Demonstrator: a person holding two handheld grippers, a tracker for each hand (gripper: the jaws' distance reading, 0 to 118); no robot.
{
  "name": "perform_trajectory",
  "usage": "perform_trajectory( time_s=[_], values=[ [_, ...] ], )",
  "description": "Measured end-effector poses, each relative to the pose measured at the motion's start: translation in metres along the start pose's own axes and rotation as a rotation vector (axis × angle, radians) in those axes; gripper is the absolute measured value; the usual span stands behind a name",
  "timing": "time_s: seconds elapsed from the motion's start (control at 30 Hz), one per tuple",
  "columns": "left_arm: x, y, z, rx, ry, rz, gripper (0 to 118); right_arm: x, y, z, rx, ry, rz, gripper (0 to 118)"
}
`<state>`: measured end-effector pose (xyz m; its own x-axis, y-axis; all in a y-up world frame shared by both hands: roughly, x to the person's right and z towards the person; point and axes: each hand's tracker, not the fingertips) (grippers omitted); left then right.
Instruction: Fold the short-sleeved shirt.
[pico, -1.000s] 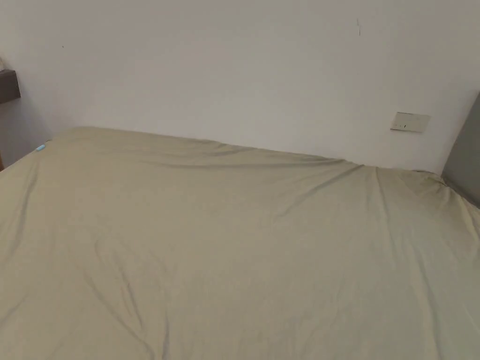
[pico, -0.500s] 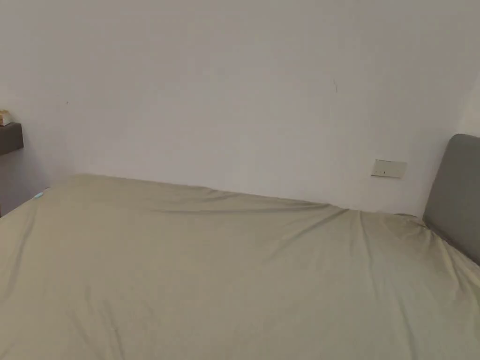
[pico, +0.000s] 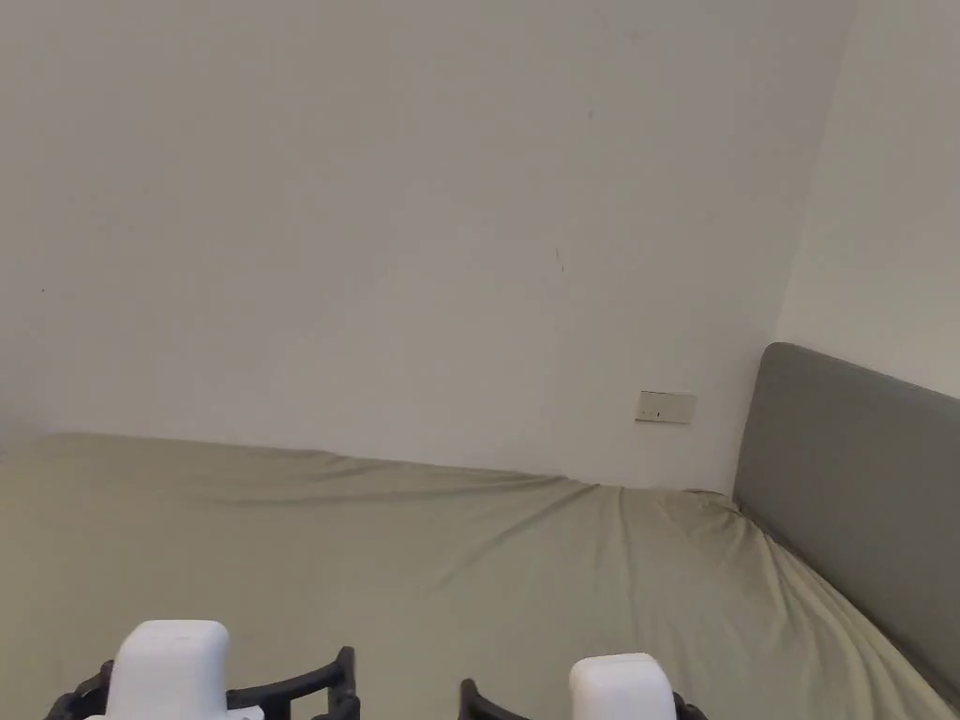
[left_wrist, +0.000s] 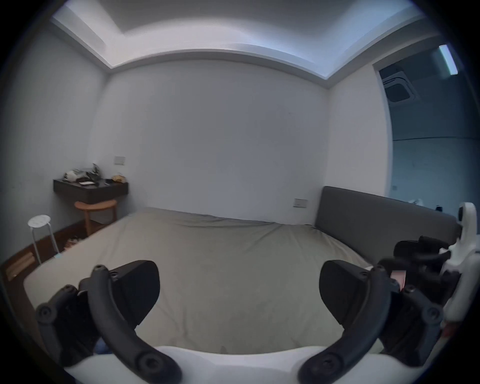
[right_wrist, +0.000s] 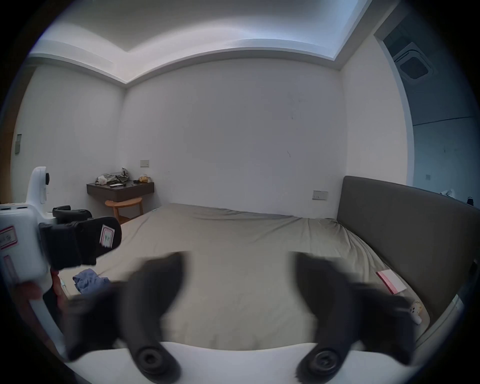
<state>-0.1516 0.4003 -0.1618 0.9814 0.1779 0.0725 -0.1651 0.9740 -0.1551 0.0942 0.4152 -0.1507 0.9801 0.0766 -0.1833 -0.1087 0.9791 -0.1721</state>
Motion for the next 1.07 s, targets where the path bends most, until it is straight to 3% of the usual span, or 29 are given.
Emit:
perform_trajectory(
  time_s=[0.1, 0.2, 0.4, 0.6, 0.73, 0.83, 1.07],
  values=[
    [0.01, -0.004, -0.003, -0.076, -0.078, 0.081, 118, 0.012, -0.004, 0.01, 0.055, -0.014, -0.06, 117],
    [0.014, -0.002, -0.005, -0.153, -0.06, 0.146, 118, 0.022, -0.005, 0.015, 0.061, -0.068, -0.068, 117],
    [0.021, 0.0, 0.004, -0.116, -0.07, 0.043, 118, 0.037, -0.005, 0.019, 0.045, -0.094, -0.097, 117],
    [0.028, -0.002, 0.01, -0.095, -0.154, 0.066, 118, 0.036, -0.008, 0.022, 0.046, -0.071, -0.078, 117],
    [0.038, -0.005, 0.018, 0.011, -0.055, -0.019, 118, 0.035, -0.007, 0.024, 0.047, -0.084, -0.051, 117],
    [0.044, -0.009, 0.023, 0.117, 0.122, -0.064, 118, 0.037, -0.007, 0.026, 0.048, -0.084, -0.056, 117],
    [0.04, -0.005, 0.016, 0.014, 0.139, -0.136, 118, 0.043, -0.008, 0.026, 0.049, -0.108, -0.061, 117]
  ],
)
